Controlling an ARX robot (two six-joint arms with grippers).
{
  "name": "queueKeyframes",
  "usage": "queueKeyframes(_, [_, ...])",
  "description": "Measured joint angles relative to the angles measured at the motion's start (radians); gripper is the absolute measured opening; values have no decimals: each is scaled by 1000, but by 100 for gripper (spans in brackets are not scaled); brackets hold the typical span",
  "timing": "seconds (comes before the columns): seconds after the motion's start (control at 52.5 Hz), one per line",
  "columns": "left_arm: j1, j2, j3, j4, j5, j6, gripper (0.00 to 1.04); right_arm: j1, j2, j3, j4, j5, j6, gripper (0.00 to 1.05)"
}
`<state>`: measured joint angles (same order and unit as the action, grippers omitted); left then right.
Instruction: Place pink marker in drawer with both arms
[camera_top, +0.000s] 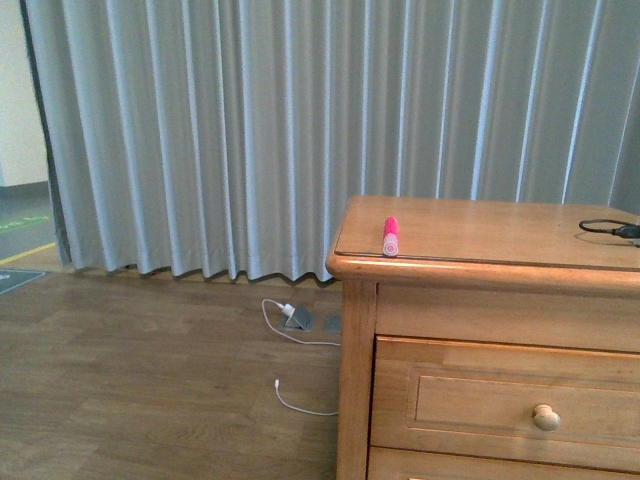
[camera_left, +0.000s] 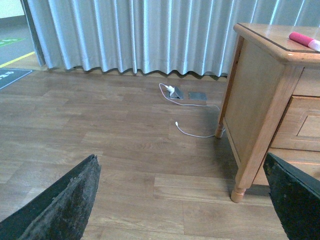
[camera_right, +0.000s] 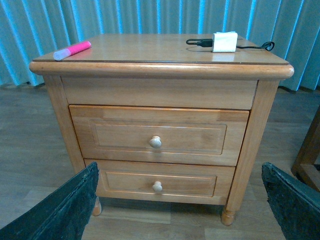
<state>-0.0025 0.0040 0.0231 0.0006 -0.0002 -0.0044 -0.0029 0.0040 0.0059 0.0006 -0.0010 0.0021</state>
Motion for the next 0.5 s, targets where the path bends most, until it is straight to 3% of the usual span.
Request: queueKeyframes(0.495, [0,0,0,0,0,0,99,0,0,0,0,0,0,96])
